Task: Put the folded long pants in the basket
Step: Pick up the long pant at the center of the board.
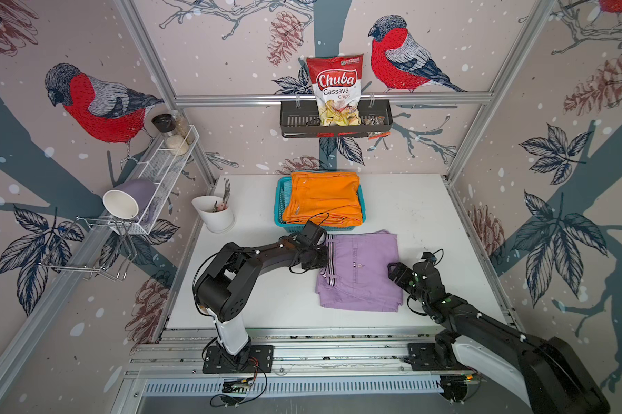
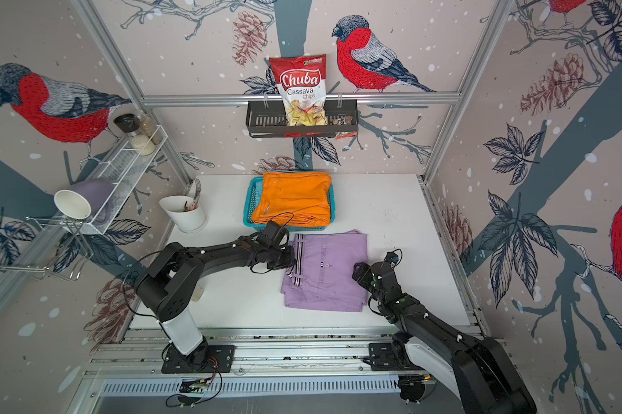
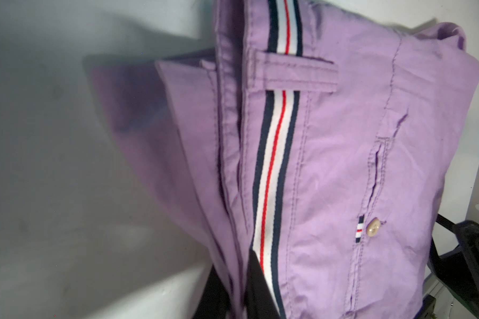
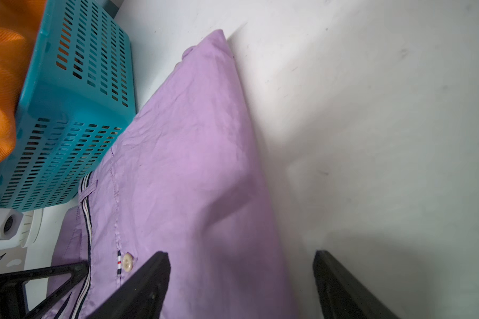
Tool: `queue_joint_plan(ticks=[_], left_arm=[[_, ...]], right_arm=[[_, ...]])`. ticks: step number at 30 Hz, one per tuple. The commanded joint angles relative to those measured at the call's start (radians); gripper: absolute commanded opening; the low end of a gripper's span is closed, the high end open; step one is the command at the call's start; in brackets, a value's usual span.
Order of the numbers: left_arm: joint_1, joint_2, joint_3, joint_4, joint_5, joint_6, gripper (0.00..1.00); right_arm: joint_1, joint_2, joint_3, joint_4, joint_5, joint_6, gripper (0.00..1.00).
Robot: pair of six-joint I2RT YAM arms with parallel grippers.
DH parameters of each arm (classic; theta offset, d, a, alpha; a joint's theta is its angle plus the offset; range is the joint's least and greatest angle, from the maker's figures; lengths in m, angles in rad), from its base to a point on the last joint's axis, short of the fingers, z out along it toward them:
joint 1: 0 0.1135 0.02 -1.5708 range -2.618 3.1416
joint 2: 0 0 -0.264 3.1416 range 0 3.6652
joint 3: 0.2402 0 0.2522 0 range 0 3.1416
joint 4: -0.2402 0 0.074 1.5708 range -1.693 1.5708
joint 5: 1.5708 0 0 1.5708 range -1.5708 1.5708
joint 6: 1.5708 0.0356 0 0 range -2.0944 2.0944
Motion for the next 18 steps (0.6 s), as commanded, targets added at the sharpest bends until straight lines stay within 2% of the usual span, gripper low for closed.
queue_joint_plan(ticks=[1,2,3,5,7,8,14,18], left_arm=[[0.005,0.007,0.002,-0.020,0.003,0.011,0.00],[0.006,0.009,0.002,-0.020,0.006,0.011,0.00],[0.007,0.012,0.003,-0.020,0.011,0.012,0.00],[0.006,0.019,0.004,-0.015,0.023,0.015,0.00],[0.006,0.022,0.005,-0.008,0.052,0.020,0.00],[0.006,0.022,0.003,-0.002,0.065,0.020,0.00],[-0.002,-0.047,-0.022,0.011,0.127,-0.002,0.00],[-0.044,-0.169,-0.023,-0.017,0.147,-0.023,0.00]], right_arm=[[0.001,0.070,0.020,0.021,-0.030,-0.023,0.73],[0.004,0.080,0.023,0.032,-0.026,-0.027,0.67],[0.006,0.089,0.028,0.034,-0.019,-0.031,0.56],[0.016,0.086,0.040,0.016,0.008,-0.036,0.27],[0.040,0.057,0.053,-0.026,0.061,-0.035,0.05],[0.057,0.038,0.054,-0.042,0.086,-0.034,0.00],[0.203,-0.167,0.089,-0.207,0.237,0.010,0.00],[0.306,-0.318,0.126,-0.328,0.285,0.052,0.00]])
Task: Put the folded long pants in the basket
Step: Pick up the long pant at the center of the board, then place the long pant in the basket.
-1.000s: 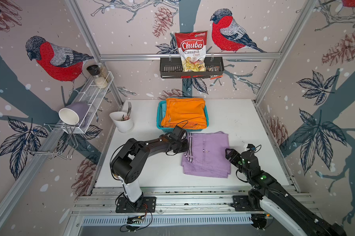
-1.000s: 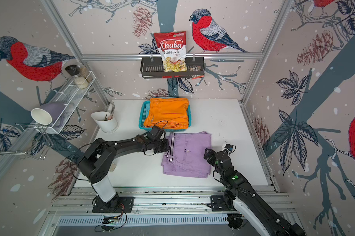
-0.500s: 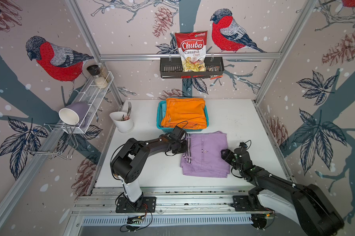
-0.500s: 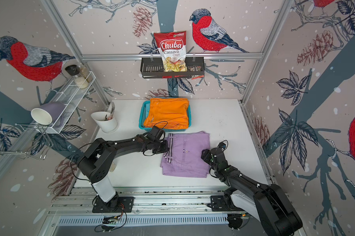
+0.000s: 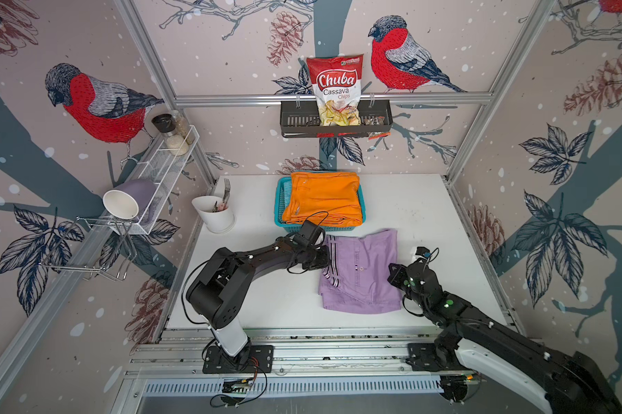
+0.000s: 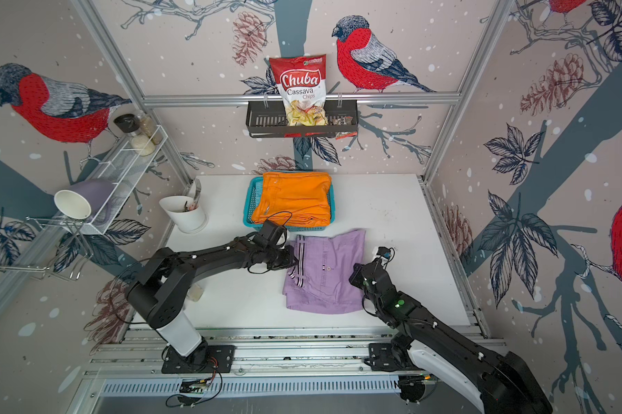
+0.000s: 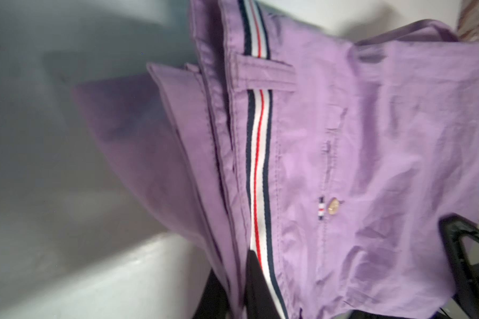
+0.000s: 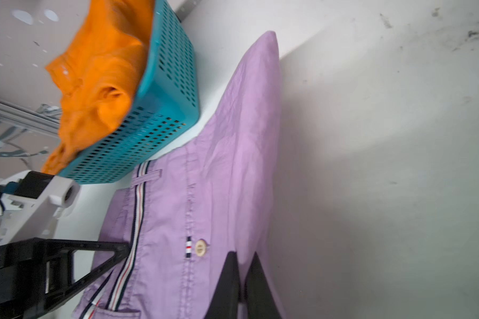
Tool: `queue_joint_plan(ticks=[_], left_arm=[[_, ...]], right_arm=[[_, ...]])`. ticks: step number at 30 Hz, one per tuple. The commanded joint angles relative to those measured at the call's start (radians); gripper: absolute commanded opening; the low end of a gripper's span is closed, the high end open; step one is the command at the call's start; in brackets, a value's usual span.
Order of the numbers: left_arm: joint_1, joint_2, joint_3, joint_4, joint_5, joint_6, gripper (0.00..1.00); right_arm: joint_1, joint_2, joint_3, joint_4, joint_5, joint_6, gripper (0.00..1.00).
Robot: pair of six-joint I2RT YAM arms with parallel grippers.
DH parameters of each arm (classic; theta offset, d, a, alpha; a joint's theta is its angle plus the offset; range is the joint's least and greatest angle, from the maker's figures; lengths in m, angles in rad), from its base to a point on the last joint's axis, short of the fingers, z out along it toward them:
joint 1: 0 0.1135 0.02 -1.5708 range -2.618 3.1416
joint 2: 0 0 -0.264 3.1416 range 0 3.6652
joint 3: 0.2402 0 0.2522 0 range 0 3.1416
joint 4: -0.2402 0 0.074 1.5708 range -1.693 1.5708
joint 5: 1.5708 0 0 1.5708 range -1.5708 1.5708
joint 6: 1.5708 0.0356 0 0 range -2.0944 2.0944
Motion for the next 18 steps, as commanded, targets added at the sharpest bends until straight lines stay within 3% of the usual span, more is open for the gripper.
queue_joint_plan(ticks=[1,6,9,13,18], left_arm=[[-0.044,-0.090,-0.001,-0.025,0.056,-0.023,0.00],[-0.092,-0.274,0.007,-0.080,0.110,-0.096,0.00],[-0.084,-0.380,0.063,-0.164,0.065,-0.110,0.00],[-0.017,-0.453,0.144,-0.236,0.060,-0.112,0.00],[0.063,-0.447,0.305,-0.350,0.011,-0.056,0.00]], right_arm=[[0.059,-0.092,0.030,-0.124,0.083,0.046,0.00],[0.119,-0.158,0.141,-0.237,0.094,0.045,0.00],[0.139,-0.159,0.235,-0.284,0.095,0.024,0.00],[0.139,-0.158,0.308,-0.269,0.098,-0.008,0.00],[0.131,-0.124,0.388,-0.192,0.083,-0.047,0.00]])
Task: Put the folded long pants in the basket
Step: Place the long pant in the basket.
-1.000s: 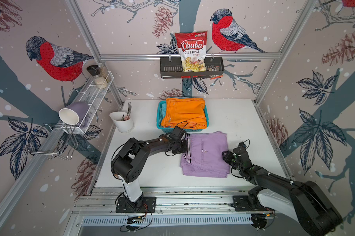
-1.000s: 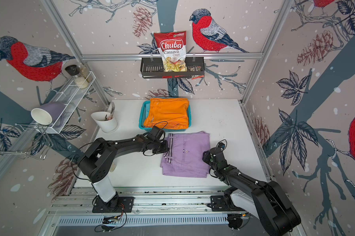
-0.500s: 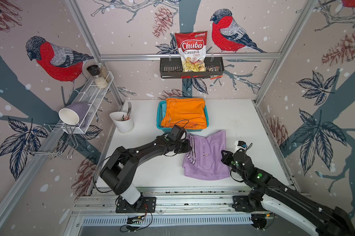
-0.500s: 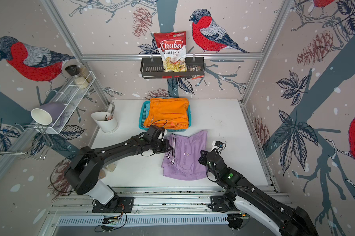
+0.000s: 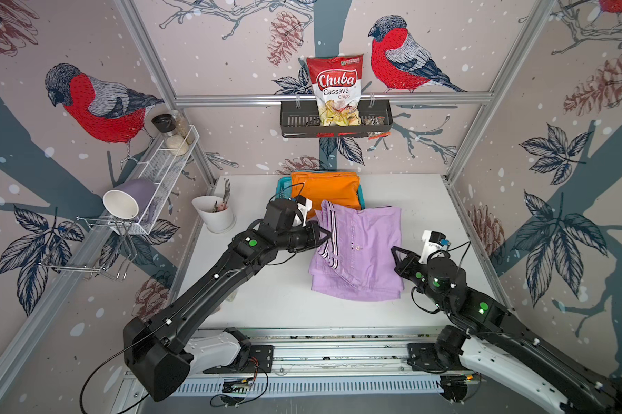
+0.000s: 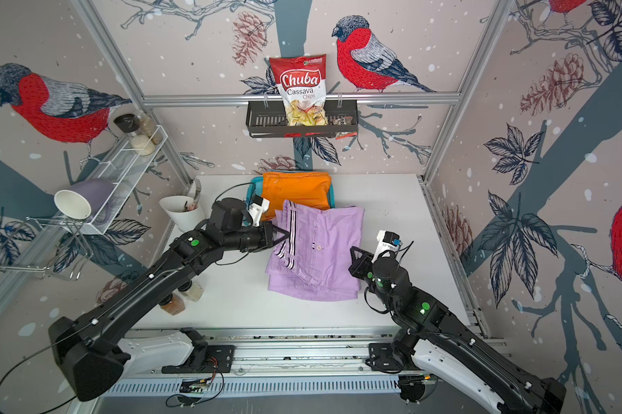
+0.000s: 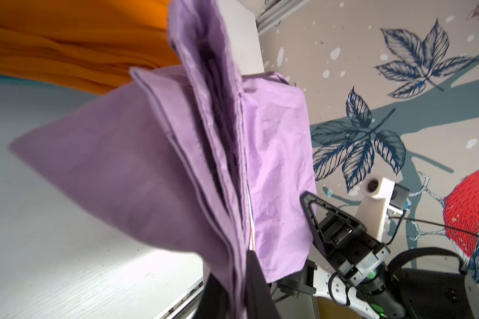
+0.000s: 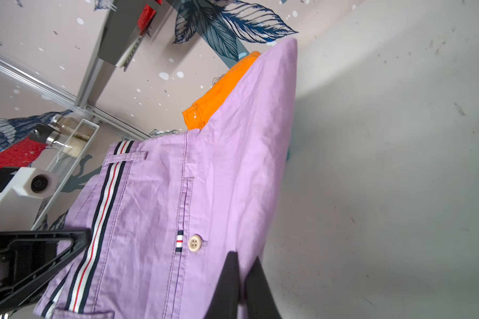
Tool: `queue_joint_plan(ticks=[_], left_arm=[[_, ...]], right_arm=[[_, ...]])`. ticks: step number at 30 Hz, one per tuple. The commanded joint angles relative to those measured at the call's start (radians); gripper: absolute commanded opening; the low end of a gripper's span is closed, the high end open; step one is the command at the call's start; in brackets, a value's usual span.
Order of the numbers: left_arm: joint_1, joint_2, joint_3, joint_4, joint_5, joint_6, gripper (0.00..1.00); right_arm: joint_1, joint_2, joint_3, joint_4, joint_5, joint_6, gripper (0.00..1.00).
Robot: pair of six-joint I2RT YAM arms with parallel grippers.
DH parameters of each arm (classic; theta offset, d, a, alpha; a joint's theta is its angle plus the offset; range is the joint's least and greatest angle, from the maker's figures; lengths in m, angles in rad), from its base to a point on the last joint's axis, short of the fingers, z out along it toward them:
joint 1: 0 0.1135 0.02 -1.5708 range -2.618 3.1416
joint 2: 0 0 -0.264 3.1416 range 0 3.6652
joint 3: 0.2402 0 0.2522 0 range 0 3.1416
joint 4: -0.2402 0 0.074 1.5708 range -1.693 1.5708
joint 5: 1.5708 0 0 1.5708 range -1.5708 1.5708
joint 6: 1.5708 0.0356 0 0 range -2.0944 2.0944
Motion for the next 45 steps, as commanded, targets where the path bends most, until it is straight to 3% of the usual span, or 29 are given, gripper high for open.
queue_joint_plan(ticks=[1,5,12,15,20,26,33,38,41,45], left_arm=[[0.036,0.015,0.096,-0.073,-0.046,0.051,0.00],[0.102,0.094,0.181,-0.110,-0.012,0.045,0.00],[0.194,0.269,0.327,-0.123,0.046,0.034,0.00],[0.247,0.356,0.413,-0.136,0.049,0.043,0.00],[0.329,0.552,0.582,-0.171,0.158,0.061,0.00],[0.422,0.788,0.862,-0.247,0.177,0.086,0.00],[0.468,1.066,1.126,-0.302,0.209,0.119,0.00],[0.498,1.174,1.104,-0.296,0.245,0.116,0.00],[0.531,1.171,1.042,-0.278,0.224,0.101,0.00],[0.564,1.089,0.860,-0.144,0.268,0.041,0.00]], right_arm=[[-0.010,0.041,0.073,0.076,0.007,-0.056,0.00],[-0.078,0.146,0.170,0.122,-0.121,-0.118,0.00],[-0.321,0.360,0.286,0.245,-0.429,-0.182,0.00],[-0.378,0.462,0.327,0.337,-0.518,-0.216,0.00],[-0.443,0.619,0.427,0.369,-0.587,-0.249,0.00],[-0.468,0.826,0.488,0.439,-0.622,-0.292,0.00],[-0.495,1.198,0.660,0.448,-0.641,-0.353,0.00],[-0.539,1.452,0.819,0.406,-0.695,-0.338,0.00],[-0.549,1.502,0.854,0.417,-0.699,-0.352,0.00],[-0.546,1.498,0.857,0.417,-0.693,-0.366,0.00]])
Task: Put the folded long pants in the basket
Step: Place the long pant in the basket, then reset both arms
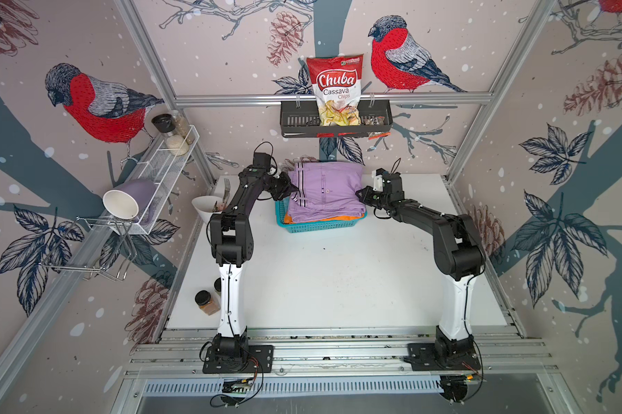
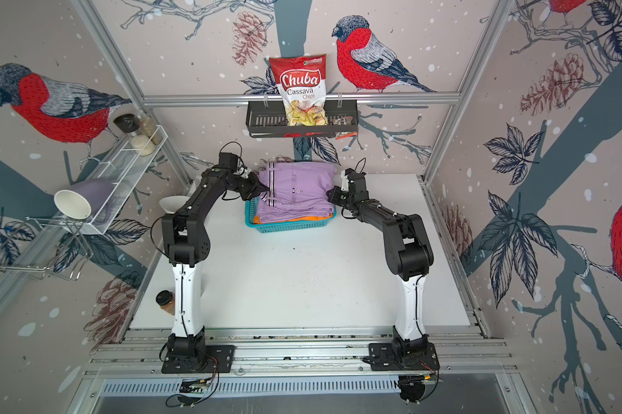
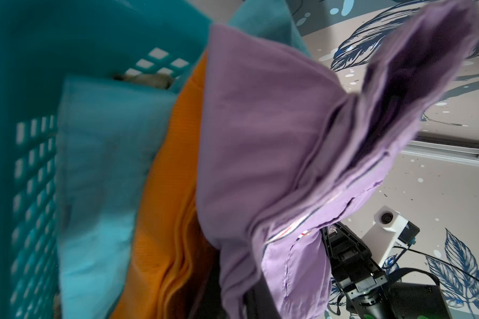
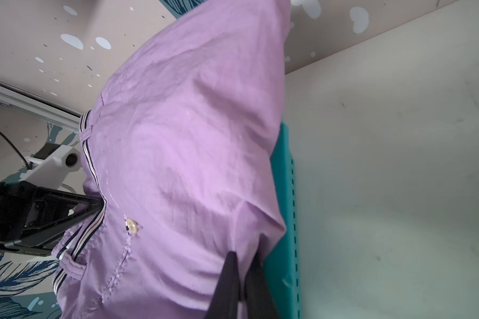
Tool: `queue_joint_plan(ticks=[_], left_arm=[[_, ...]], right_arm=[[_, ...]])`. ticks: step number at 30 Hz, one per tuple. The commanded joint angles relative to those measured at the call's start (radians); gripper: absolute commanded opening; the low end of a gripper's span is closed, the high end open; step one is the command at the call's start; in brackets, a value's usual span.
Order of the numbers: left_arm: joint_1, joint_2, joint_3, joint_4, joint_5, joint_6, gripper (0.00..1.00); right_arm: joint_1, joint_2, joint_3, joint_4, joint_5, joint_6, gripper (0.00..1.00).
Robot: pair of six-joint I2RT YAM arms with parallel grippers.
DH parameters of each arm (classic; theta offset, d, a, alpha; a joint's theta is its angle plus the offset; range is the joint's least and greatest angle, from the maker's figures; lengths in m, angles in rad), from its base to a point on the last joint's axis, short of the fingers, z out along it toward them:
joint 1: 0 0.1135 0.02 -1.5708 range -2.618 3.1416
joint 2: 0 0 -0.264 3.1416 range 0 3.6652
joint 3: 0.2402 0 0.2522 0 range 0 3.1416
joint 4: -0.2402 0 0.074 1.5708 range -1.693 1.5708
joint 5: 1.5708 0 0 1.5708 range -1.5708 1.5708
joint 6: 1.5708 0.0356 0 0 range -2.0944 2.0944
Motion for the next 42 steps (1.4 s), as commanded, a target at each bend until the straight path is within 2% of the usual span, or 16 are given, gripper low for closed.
queue_joint_plan(ticks=[1,8,12,15,19,24,27,29,30,32,33,34,36,39,41,42], left_arm=[[0.031,-0.059,-0.092,0.073,-0.015,-0.057,0.00],[0.029,-0.152,-0.121,0.075,-0.010,-0.051,0.00],[0.030,-0.209,-0.164,0.088,-0.010,-0.063,0.00],[0.029,-0.240,-0.220,0.091,-0.038,-0.072,0.00],[0.031,-0.242,-0.310,0.140,-0.006,-0.101,0.00],[0.034,-0.205,-0.321,0.141,-0.025,-0.089,0.00],[0.038,-0.202,-0.321,0.153,-0.035,-0.082,0.19],[0.040,-0.210,-0.314,0.147,-0.056,-0.067,0.37],[0.040,-0.218,-0.312,0.149,-0.066,-0.059,0.49],[0.040,-0.246,-0.311,0.152,-0.092,-0.045,0.83],[0.040,-0.271,-0.315,0.166,-0.106,-0.037,0.94],[0.042,-0.308,-0.333,0.190,-0.133,-0.029,0.95],[0.040,-0.426,-0.423,0.280,-0.217,-0.009,0.95],[0.039,-0.696,-0.701,0.489,-0.410,0.030,0.95],[0.037,-0.887,-0.913,0.616,-0.547,0.062,0.95],[0.032,-0.989,-1.017,0.665,-0.643,0.077,0.95]], right_arm=[[-0.004,-0.006,-0.009,-0.026,0.045,-0.029,0.00],[0.027,-0.114,-0.078,-0.006,0.064,-0.052,0.00],[0.055,-0.152,-0.060,-0.042,0.103,-0.075,0.00],[0.063,-0.117,0.006,-0.100,0.121,-0.074,0.00],[0.053,-0.015,0.095,-0.164,0.134,-0.059,0.00],[0.039,0.076,0.149,-0.183,0.136,-0.055,0.00],[0.037,0.063,0.137,-0.171,0.115,-0.057,0.00],[0.037,0.018,0.096,-0.143,0.109,-0.057,0.00],[0.039,-0.015,0.070,-0.129,0.105,-0.061,0.02],[0.041,-0.092,0.020,-0.110,0.117,-0.066,0.23],[0.040,-0.139,-0.013,-0.099,0.131,-0.064,0.36],[0.038,-0.190,-0.049,-0.084,0.148,-0.062,0.44],[0.034,-0.300,-0.133,-0.043,0.201,-0.053,0.53],[0.024,-0.482,-0.297,0.033,0.316,-0.035,0.64],[0.024,-0.604,-0.421,0.070,0.449,-0.033,0.74],[0.025,-0.664,-0.489,0.093,0.534,-0.033,0.76]])
